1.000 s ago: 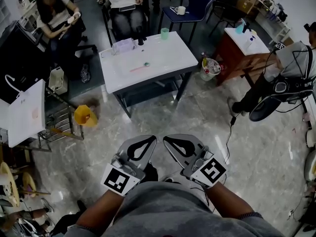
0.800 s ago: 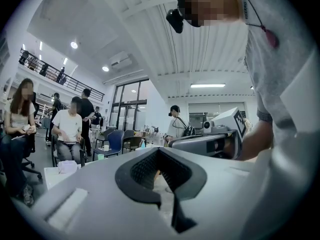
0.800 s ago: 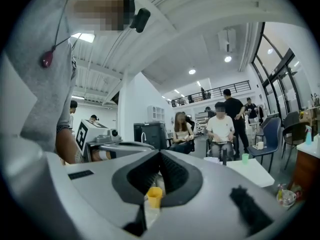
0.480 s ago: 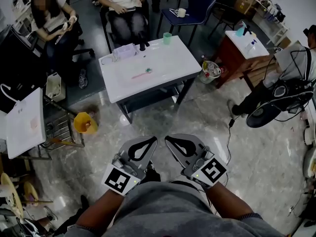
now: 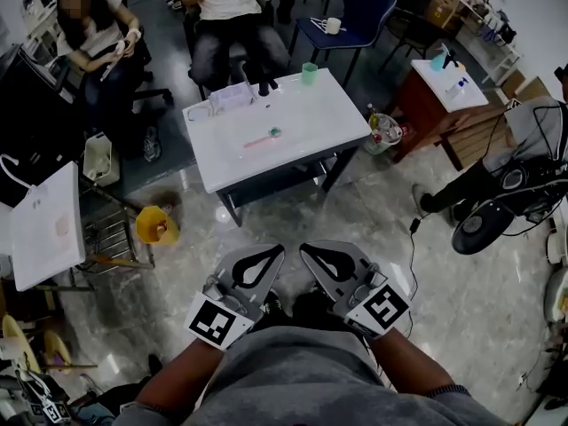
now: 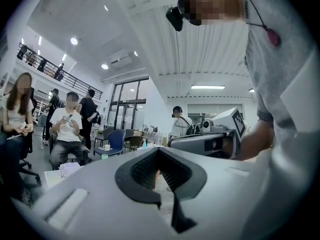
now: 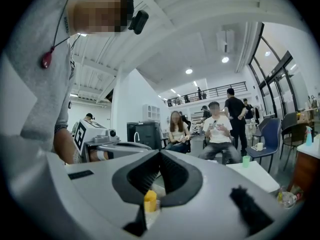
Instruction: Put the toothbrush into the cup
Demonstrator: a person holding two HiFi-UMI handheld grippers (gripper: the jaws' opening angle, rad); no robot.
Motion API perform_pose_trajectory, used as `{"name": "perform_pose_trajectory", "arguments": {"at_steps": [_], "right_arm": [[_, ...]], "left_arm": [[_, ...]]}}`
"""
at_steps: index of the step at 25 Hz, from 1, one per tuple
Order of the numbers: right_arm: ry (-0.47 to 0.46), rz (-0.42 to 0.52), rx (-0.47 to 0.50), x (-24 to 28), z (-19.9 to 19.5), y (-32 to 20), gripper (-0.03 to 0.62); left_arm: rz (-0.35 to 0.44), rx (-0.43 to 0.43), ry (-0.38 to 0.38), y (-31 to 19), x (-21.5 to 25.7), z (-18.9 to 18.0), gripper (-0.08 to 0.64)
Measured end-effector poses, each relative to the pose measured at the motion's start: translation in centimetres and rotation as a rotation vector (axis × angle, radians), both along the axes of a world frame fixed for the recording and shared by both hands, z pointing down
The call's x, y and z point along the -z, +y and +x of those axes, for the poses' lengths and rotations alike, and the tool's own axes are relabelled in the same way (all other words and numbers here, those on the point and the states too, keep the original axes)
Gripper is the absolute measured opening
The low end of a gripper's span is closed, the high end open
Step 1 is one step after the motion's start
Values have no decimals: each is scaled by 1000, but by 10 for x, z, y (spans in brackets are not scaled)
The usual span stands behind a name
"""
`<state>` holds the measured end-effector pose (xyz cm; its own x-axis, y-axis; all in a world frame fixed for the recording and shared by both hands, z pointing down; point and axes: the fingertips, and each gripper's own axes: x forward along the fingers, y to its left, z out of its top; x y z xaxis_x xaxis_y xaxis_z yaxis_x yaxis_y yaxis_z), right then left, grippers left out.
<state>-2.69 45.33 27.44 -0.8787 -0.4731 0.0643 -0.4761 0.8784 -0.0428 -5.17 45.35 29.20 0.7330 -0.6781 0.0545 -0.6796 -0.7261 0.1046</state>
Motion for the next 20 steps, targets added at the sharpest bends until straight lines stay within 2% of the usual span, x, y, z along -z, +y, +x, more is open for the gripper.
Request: {"name": "perform_pose_trajectory", "arguments": {"at_steps": [10,20], "right_arm": [[-12,3,23,-11,-2,-57,14],[-19,-11,94,-15,3,-133,14]], "left_arm": [[-4,28,-23,-54,-11,-3,9],[-23,83,-36,-129,-14,6,8]]}}
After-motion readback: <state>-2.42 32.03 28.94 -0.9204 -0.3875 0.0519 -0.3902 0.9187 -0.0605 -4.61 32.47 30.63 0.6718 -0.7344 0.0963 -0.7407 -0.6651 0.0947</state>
